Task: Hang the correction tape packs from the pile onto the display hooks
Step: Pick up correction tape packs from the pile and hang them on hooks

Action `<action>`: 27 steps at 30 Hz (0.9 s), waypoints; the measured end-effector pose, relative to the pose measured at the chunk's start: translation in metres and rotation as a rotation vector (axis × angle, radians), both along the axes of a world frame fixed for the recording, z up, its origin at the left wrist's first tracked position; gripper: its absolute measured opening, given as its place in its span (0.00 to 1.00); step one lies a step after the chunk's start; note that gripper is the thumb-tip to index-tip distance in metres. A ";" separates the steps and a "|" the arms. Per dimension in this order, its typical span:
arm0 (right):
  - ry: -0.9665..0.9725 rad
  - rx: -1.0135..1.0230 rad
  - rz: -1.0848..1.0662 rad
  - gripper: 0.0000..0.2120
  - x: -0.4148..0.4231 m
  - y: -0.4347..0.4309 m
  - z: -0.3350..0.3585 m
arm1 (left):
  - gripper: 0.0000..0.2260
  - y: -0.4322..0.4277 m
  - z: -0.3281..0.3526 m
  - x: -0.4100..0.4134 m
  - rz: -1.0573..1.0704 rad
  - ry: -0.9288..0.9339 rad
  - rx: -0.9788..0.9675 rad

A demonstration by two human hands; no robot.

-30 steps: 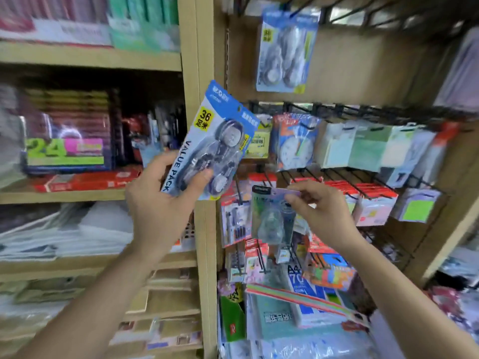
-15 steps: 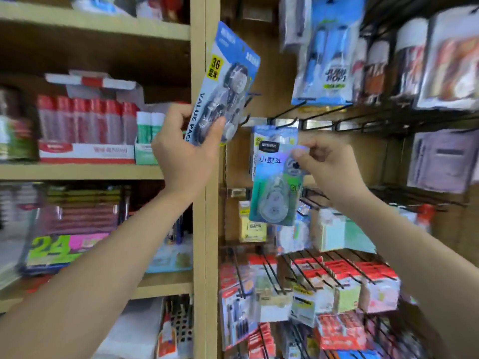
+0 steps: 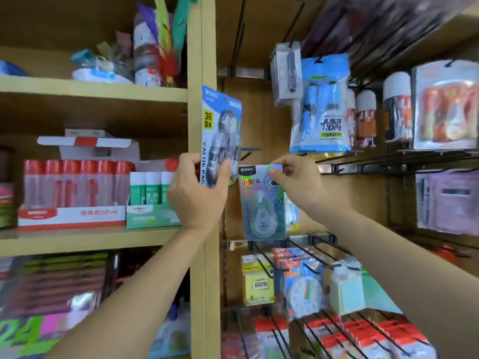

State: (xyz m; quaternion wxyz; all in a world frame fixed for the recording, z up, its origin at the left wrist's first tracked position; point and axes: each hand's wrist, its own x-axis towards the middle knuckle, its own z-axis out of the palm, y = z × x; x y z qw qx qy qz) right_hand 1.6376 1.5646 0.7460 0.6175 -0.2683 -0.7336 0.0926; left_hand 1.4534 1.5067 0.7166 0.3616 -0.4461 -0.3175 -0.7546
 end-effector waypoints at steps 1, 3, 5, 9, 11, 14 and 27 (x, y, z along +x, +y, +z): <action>0.005 0.016 -0.017 0.10 -0.003 0.002 0.001 | 0.17 0.001 0.000 -0.001 -0.008 -0.003 0.005; 0.015 0.074 -0.075 0.07 -0.006 0.006 0.004 | 0.18 0.002 0.000 -0.001 -0.014 -0.009 0.010; 0.016 0.143 -0.139 0.03 -0.006 0.004 0.006 | 0.17 0.001 0.001 -0.002 -0.025 -0.008 0.014; -0.034 0.180 -0.169 0.03 -0.014 -0.001 0.007 | 0.17 0.001 0.000 -0.004 0.013 0.024 0.002; -0.050 0.151 -0.182 0.03 -0.019 0.001 0.007 | 0.17 0.001 0.000 -0.004 0.005 0.031 -0.007; -0.037 0.103 -0.213 0.03 -0.020 0.003 0.011 | 0.16 0.001 -0.001 -0.004 -0.015 0.023 0.004; -0.073 0.138 -0.235 0.04 -0.034 0.001 0.019 | 0.15 0.002 -0.004 -0.003 -0.059 0.038 0.055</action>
